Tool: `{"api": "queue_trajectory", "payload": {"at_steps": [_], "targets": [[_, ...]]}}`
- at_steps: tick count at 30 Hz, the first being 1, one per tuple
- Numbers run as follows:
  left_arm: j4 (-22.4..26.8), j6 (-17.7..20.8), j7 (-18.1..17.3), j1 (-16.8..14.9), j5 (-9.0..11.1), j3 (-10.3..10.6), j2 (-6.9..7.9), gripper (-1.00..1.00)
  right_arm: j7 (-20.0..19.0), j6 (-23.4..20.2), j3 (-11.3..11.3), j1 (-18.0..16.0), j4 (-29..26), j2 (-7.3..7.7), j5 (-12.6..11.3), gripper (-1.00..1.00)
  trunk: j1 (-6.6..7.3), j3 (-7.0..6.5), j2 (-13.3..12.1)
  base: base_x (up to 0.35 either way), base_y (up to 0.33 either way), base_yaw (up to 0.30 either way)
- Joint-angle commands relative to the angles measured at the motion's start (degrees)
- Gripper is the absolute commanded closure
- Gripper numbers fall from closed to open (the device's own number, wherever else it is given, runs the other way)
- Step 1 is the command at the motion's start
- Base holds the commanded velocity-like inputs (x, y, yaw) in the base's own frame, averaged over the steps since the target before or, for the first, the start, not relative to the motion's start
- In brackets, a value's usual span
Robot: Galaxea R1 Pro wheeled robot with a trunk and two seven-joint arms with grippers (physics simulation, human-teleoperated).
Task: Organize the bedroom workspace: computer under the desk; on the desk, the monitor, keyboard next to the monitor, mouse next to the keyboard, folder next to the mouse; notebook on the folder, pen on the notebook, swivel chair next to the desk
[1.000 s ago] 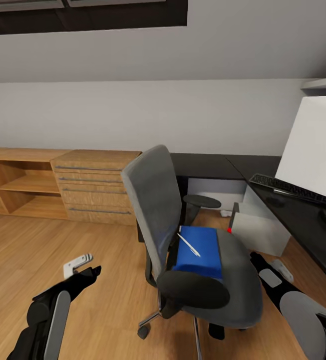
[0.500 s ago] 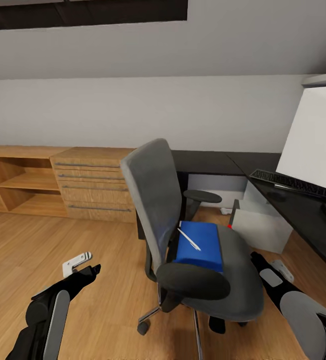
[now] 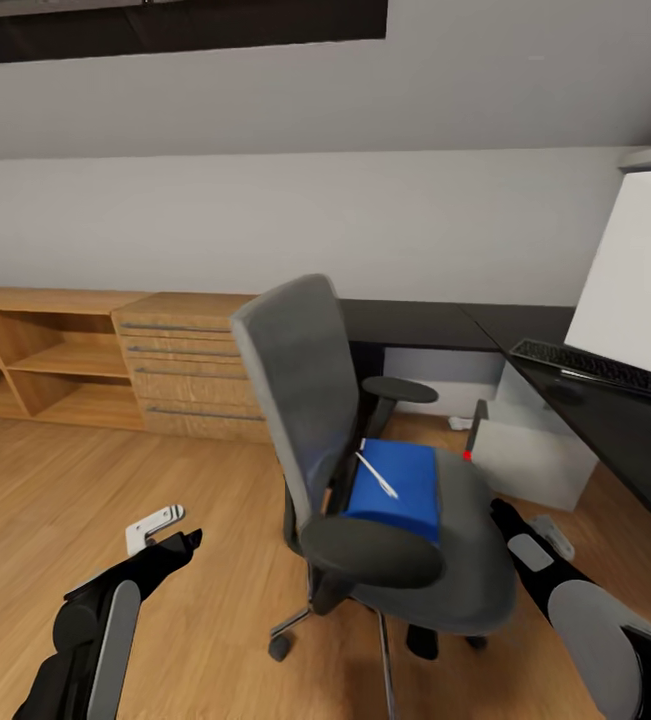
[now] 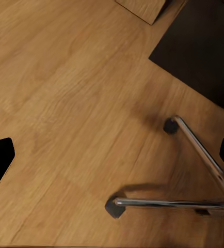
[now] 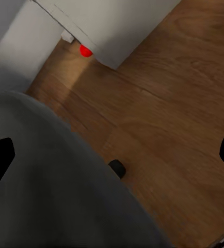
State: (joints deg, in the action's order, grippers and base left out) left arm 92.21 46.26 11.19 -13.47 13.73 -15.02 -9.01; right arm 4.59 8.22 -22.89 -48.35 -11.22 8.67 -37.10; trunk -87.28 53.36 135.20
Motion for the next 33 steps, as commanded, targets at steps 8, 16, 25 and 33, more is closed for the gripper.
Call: {"api": "queue_trajectory", "payload": {"at_steps": [8, 16, 25, 33], "targets": [[-0.4, 0.2, 0.4, -0.1, 0.6, 0.0, -0.13, -1.0, -0.7, 0.2, 0.5, 0.0, 0.8, -0.65, -1.0, -1.0, 0.0, 0.06, 0.0, 0.0, 0.0, 0.27], [-0.5, 0.1, 0.4, -0.1, 0.6, -0.1, 0.03, -1.0, -0.8, 0.2, 0.6, 0.0, 0.8, -0.89, -1.0, -1.0, 0.0, 0.06, 0.0, 0.0, 0.0, 0.278], [-0.9, 0.0, 0.4, -0.1, 0.5, 0.0, 0.1, -1.0, -0.8, 0.2, 0.6, 0.0, 0.8, -0.93, -1.0, -1.0, 0.0, 0.06, 0.0, 0.0, 0.0, 0.279], [-2.4, -0.1, 0.2, -0.1, 0.4, 2.1, 0.02, -1.0, -0.8, 0.2, 0.7, 0.0, 0.8, -0.93, -0.9, -1.0, 0.0, 0.28, 0.0, 0.0, 0.0, 0.272]]}}
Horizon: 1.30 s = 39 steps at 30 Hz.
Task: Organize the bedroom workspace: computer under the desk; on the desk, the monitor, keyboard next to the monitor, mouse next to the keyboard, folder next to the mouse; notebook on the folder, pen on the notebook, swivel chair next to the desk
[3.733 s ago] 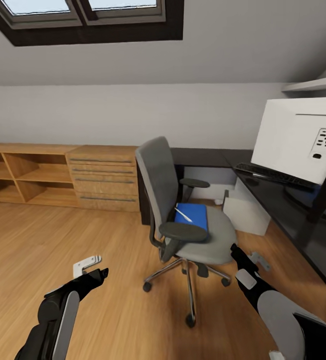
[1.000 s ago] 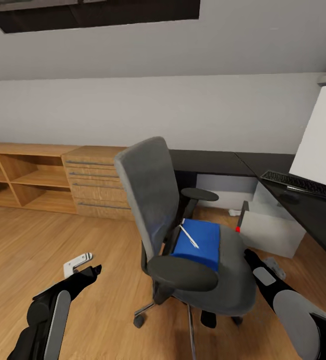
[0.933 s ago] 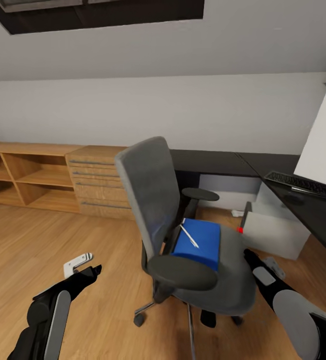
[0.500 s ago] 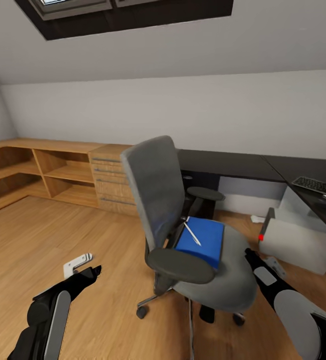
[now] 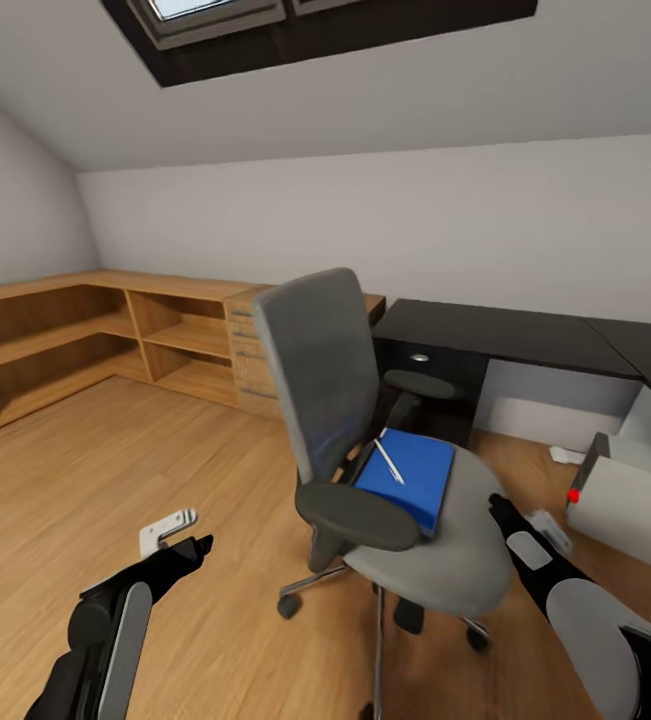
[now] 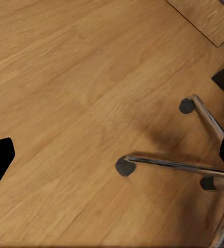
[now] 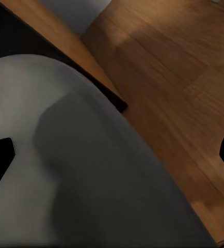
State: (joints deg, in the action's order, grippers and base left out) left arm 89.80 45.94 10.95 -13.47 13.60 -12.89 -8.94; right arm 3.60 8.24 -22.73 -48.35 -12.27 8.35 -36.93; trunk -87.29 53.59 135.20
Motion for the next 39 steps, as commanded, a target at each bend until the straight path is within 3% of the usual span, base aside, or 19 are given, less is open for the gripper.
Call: {"api": "queue_trajectory", "payload": {"at_steps": [1, 13, 29, 39], "targets": [[-0.1, 0.2, 0.4, -0.1, 0.6, 0.5, -0.04, -1.0, 0.2, 0.2, 0.6, 0.0, 1.9, -0.61, -1.1, -1.0, 0.0, 0.11, 0.0, 0.0, 0.0, 0.256], [-2.5, 0.2, 0.5, -0.1, 0.5, 5.4, -0.03, -1.0, 0.3, 0.1, 0.7, 0.0, 1.8, -0.61, -1.0, -1.0, 0.0, 0.74, 0.0, 0.0, 0.0, 0.228], [-4.2, 0.1, 0.5, -0.1, 0.4, 5.8, -0.02, -1.0, 0.3, 0.1, 0.6, 0.0, 1.8, -0.52, -1.0, -1.0, 0.0, 0.83, 0.0, -0.004, 0.0, 0.019], [-4.3, 0.1, 0.5, -0.1, 0.4, 5.8, -0.02, -1.0, 0.3, -0.1, 0.3, 0.0, 1.8, -0.18, -1.2, -1.0, 0.0, 0.83, 0.0, -0.179, 0.0, 0.0]]}}
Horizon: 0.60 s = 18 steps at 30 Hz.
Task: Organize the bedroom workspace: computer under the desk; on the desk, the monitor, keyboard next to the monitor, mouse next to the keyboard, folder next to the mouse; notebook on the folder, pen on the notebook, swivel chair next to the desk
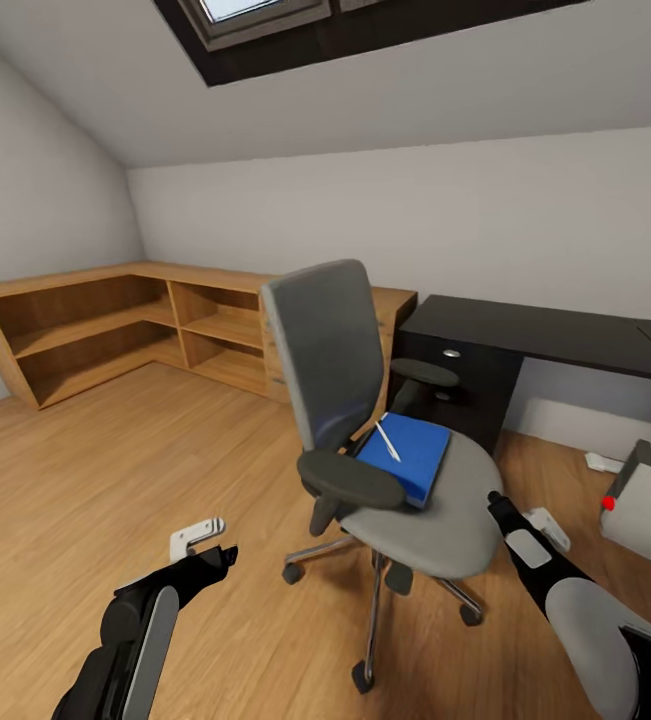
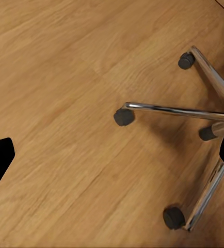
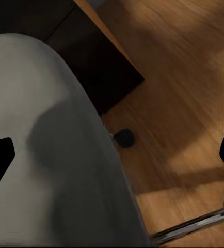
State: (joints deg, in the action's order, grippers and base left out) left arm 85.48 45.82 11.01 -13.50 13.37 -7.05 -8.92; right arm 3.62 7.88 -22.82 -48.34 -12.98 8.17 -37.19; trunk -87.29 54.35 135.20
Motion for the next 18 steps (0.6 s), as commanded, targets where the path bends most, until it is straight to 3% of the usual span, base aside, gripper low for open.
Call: {"api": "queue_trajectory", "payload": {"at_steps": [1, 4, 10, 18], "targets": [[0.1, 0.2, 0.4, 0.0, 0.6, -0.1, -0.04, -1.0, 0.2, 0.2, 0.4, 0.0, 2.5, 0.01, -0.9, -1.0, 0.01, 0.06, 0.0, -0.033, 0.0, 0.0], [0.0, 0.3, 0.4, 0.0, 0.6, -0.1, -0.04, -1.0, -2.9, -0.9, 0.5, 0.0, 2.7, 0.05, -1.0, -1.0, 0.01, 0.06, 0.0, -0.012, 0.0, 0.0], [-0.1, 0.3, 0.5, 0.0, 0.6, -0.1, -0.04, -1.0, -11.3, -8.3, 0.4, 0.0, 3.0, 1.23, -1.0, -1.0, 0.01, 0.06, 0.0, -0.002, 0.0, 0.0], [-0.2, 0.2, 0.4, 0.0, 0.6, -0.1, -0.04, -1.0, -12.3, -9.6, 0.4, 0.0, 3.1, 1.52, -1.1, -1.0, 0.01, 0.06, 0.0, 0.0, 0.0, 0.011]]}}
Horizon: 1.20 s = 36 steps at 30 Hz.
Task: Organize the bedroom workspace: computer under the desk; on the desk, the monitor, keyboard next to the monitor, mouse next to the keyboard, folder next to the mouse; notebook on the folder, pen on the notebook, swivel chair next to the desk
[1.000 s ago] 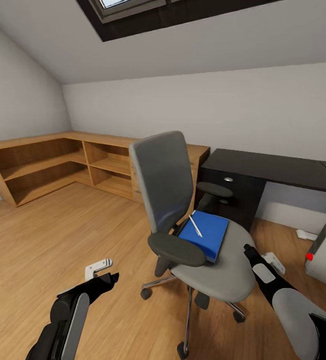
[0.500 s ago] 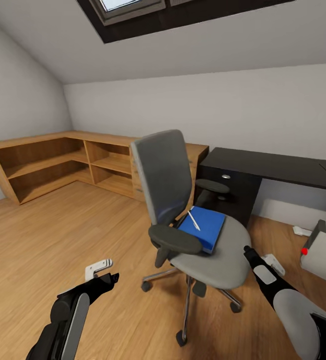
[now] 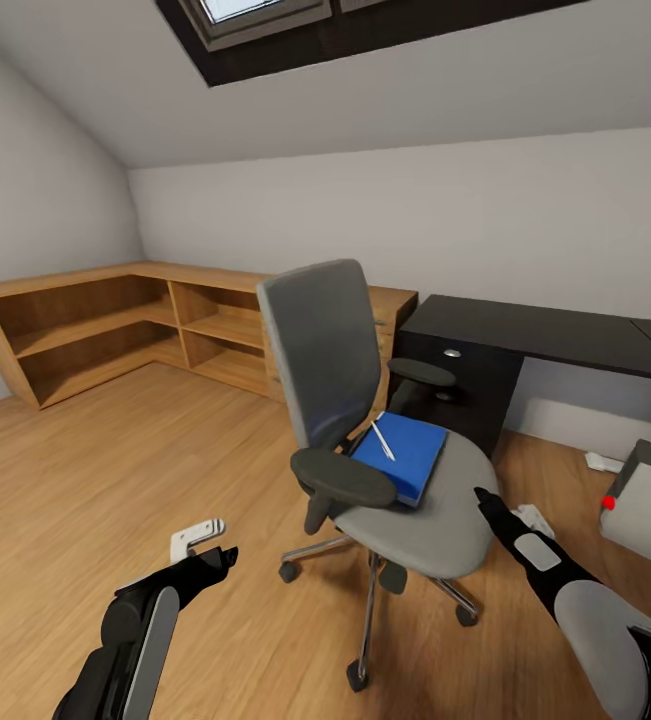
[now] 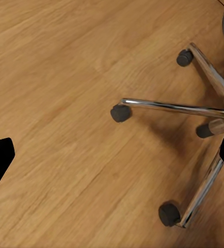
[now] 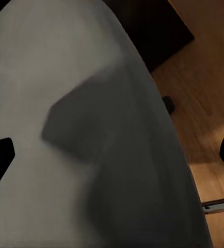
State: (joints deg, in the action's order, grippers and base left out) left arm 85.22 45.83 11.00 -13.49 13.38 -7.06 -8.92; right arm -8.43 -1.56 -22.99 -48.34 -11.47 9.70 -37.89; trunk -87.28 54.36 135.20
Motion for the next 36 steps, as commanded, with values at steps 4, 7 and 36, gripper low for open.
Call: {"api": "queue_trajectory", "payload": {"at_steps": [4, 7, 36], "targets": [[0.0, 0.2, 0.4, 0.0, 0.6, -0.1, -0.05, -1.0, -0.3, -0.2, 0.6, 0.0, 1.5, -0.03, -0.4, -1.0, 0.0, 0.06, 0.0, 0.0, 0.0, 0.203], [0.0, 0.2, 0.4, 0.0, 0.6, -0.1, -0.05, -1.0, -0.3, -0.2, 0.6, 0.0, 1.5, -0.04, -0.4, -1.0, 0.0, 0.06, 0.0, 0.0, 0.0, 0.258], [-1.8, 0.1, 0.9, 0.0, 0.6, 3.1, -0.15, -1.0, -0.3, -0.1, 0.6, 0.0, 1.4, -0.3, -0.3, -1.0, 0.0, 0.06, 0.0, 0.0, 0.0, 0.264]]}}
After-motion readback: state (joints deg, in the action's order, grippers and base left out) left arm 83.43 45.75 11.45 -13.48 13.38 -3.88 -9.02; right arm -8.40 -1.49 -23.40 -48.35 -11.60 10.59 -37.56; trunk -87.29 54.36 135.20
